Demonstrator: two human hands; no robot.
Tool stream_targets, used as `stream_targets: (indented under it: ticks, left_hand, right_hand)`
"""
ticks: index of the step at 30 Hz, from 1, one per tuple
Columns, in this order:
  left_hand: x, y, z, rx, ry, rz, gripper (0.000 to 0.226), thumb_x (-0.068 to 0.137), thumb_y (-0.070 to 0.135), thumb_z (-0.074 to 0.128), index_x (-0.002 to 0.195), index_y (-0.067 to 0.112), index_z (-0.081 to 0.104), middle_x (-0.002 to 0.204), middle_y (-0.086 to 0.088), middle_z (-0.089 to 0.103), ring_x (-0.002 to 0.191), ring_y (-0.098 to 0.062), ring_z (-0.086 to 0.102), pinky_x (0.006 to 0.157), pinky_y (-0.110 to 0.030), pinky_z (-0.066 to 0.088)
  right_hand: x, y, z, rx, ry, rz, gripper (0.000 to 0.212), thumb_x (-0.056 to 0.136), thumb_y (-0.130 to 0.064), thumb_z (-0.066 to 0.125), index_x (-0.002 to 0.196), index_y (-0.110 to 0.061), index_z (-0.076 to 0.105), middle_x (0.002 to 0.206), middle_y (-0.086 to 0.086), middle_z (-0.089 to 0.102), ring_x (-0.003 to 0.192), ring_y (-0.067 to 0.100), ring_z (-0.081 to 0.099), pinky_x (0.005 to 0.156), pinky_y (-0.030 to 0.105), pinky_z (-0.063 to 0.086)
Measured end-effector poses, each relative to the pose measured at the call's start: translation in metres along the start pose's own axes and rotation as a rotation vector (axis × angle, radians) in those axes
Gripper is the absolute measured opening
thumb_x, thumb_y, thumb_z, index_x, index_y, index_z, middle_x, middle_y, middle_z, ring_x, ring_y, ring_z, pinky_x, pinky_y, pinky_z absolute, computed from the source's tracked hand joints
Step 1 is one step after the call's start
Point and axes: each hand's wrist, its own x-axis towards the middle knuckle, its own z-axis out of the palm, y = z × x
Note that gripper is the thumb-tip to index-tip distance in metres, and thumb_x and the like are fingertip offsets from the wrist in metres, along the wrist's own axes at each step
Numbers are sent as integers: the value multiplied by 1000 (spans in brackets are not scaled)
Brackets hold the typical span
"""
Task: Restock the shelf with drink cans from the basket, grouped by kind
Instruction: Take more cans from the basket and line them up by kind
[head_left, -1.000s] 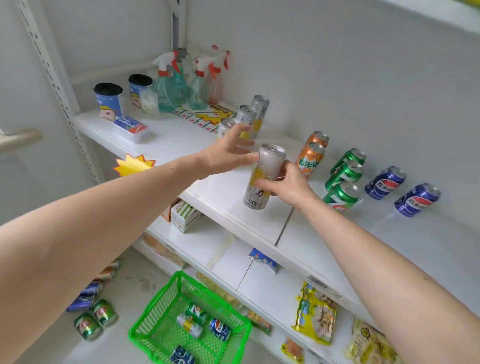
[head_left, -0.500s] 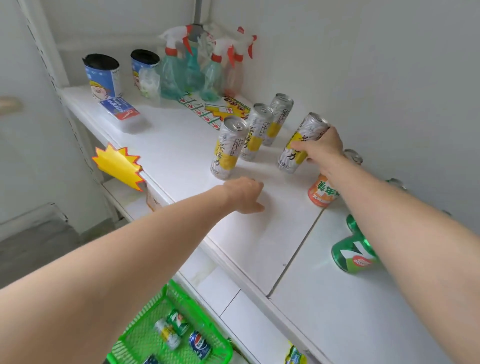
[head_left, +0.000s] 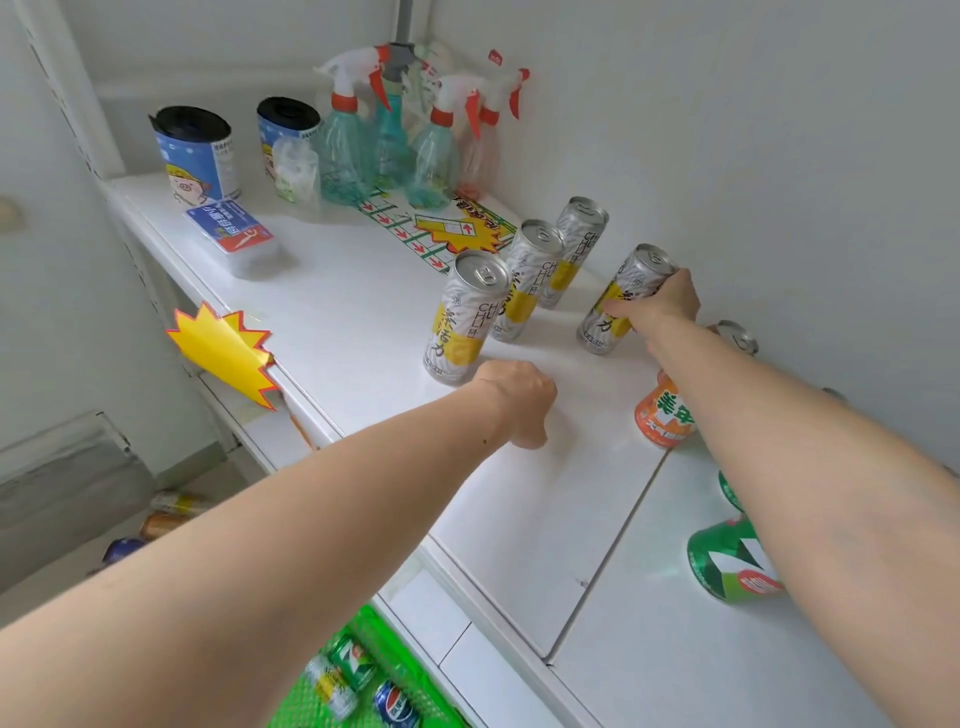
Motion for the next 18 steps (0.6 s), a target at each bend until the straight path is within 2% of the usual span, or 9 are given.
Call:
stream_targets:
  ticks: [2,4,7,10,15,18]
  left_hand:
    - [-1,2,0,31,-2,3,24,89,31,55,107,15,61,99,-2,59,99,-24,61,62,-28,40]
    - [0,2,1,51,5,2,24,89,31,55,107,16,61,95,-2,56,97,-24,61,60,-28,39]
    - [2,0,4,44,18,-5,28,88,33,55,110,17,60,106,-1,61,102,-24,61,60,-27,38]
    - [4,-3,7,17,30,-15,29,88,34,55,112,17,60,109,-1,62,104,-24,61,63,-28,40]
    - [3,-1,10,18,24,-14,33,88,34,54,115,16,59,110,-2,61,103,-25,61,62,-29,41]
    - [2,-1,13,-13,20,-28,35,87,35,54,117,16,56,113,-3,60,105,-25,60,63,-29,41]
  right_hand:
    - [1,0,1,0,1,-6,80,62,-21,92,125,-8,44,132,11,53,122,27,53,100,40,49]
    - [1,1,1,0,5,-7,80,62,-22,92,125,-8,44,132,11,53,122,26,53,99,38,49]
    - [-1,4,1,10,10,-9,79,64,-22,91,126,-8,43,133,10,53,122,26,53,97,33,47]
    - [-4,7,2,-7,4,-7,79,66,-23,90,128,-8,42,135,10,52,125,26,51,97,31,44]
    - [-15,8,-5,-14,-1,14,85,64,-26,91,129,-8,39,136,12,52,125,28,51,98,35,44]
    - [-25,5,-17,-7,28,16,86,67,-22,89,133,-9,35,140,14,48,128,32,49,99,41,47]
